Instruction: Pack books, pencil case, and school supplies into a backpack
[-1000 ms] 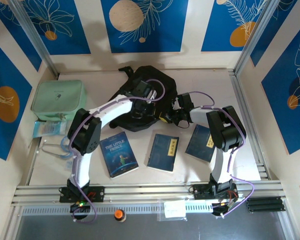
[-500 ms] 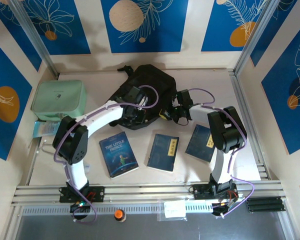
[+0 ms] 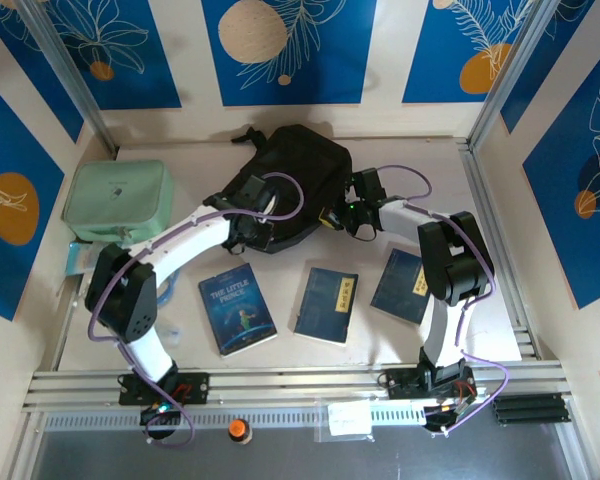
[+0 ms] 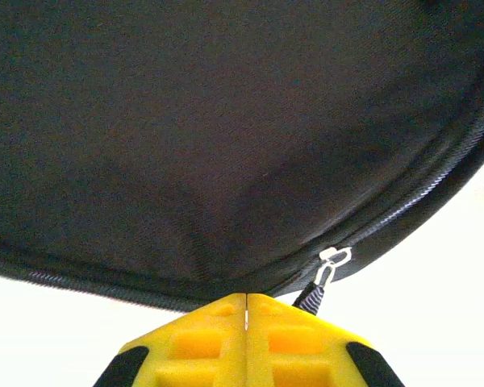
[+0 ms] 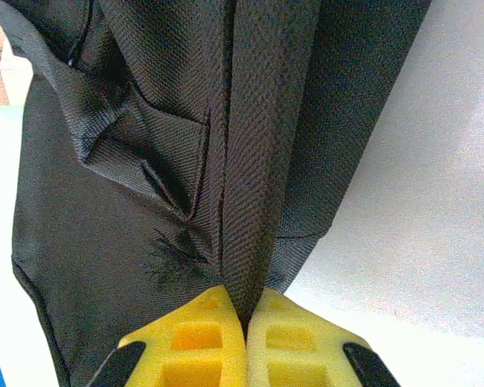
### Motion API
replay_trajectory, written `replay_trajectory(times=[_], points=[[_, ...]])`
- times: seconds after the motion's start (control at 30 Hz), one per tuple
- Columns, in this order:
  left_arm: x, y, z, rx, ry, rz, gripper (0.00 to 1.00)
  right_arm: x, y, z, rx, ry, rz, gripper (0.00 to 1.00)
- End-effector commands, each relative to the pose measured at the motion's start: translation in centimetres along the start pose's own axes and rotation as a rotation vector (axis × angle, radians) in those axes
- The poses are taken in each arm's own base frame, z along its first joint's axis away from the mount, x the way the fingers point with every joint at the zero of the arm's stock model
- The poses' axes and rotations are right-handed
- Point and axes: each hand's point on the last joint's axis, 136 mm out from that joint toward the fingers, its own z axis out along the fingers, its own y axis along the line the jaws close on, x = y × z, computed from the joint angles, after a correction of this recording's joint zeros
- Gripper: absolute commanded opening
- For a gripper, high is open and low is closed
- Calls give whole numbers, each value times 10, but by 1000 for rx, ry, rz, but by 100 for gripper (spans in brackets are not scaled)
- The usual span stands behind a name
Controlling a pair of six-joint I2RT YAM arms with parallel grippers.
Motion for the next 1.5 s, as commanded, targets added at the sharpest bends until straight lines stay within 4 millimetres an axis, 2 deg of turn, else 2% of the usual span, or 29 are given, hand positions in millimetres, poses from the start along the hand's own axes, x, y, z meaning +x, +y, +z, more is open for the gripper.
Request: replay_trajectory(times=[0.0,0.07,0.13,0.27,0.3,0.47,0.57,0.67,0.77,0.97,1.23,1.33,1.47], points=[[19,33,-9,-98,45,4,0,-22,19,-25,-26,-78,-32,0],[25,38,-10,-85,49,-23,0,-24,15,-26,-19,-84,-21,0],[25,34,-11,-36,31,-30,0,-24,14,-24,-14,-79,-16,0],[14,0,-18,154,-28,-12,0,-20,15,-22,-25,-57,9,0],[9,-7,-20,187,-46,-13,0,-19,14,-22,-24,-55,18,4],[-29,-42,-39,324,-141,-9,0,-7,15,-39,-33,-43,88,35],[-51,-62,-52,365,-193,31,0,4,16,-53,-28,-30,137,45],[-65,-78,-57,394,-227,45,0,14,8,-68,0,-39,208,59],[-75,-96,-60,438,-262,48,0,23,-4,-78,23,-43,287,66],[-84,-123,-55,495,-277,52,0,32,-15,-69,18,8,337,65],[-63,-128,-35,497,-208,55,0,41,-24,-48,47,54,391,61],[-59,-125,-33,485,-203,55,0,42,-26,-36,66,69,380,55],[-52,-110,-31,403,-205,70,0,37,-32,-26,99,54,353,37]])
